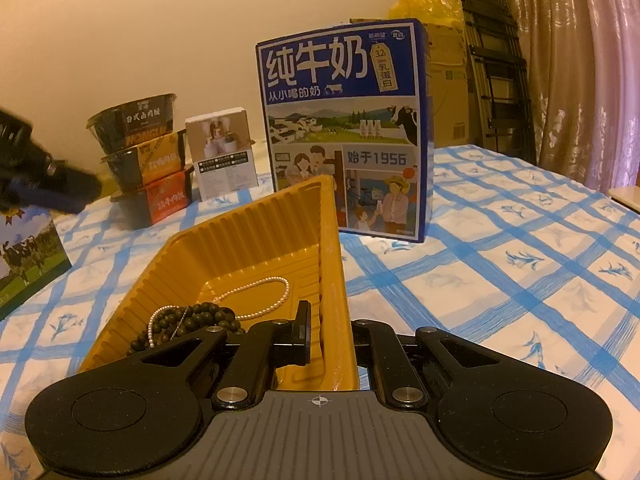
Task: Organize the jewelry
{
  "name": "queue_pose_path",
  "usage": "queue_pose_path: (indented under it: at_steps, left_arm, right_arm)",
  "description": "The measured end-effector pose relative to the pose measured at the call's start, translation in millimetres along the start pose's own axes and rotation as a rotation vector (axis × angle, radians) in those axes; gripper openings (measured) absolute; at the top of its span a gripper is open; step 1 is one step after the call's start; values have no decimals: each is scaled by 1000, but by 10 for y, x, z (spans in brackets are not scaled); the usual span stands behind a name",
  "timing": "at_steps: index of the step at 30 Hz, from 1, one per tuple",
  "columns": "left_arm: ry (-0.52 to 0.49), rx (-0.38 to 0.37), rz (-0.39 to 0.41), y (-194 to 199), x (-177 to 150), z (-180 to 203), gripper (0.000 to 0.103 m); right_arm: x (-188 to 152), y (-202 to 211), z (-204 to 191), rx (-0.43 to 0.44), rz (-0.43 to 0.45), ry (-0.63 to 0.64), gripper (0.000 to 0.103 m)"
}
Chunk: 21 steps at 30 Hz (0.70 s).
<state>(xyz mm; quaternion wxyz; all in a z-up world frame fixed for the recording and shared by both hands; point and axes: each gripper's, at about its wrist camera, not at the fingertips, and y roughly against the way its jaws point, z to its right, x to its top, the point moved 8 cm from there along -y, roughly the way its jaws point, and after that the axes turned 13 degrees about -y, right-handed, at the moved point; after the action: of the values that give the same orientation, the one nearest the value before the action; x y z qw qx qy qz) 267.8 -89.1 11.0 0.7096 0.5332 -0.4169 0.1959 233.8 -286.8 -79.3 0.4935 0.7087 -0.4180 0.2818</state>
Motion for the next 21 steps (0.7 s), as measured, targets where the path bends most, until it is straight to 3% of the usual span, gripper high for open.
queue_pose_path:
  at_steps: [11,21]
  left_arm:
    - [63,130,-39,183,-375,-394,27]
    - [138,235,-93,403,-823,-707,32]
  right_arm:
    - [6,-109,-64,12,36,6,8]
    - [-112,-436,-243,35,-27,-10,7]
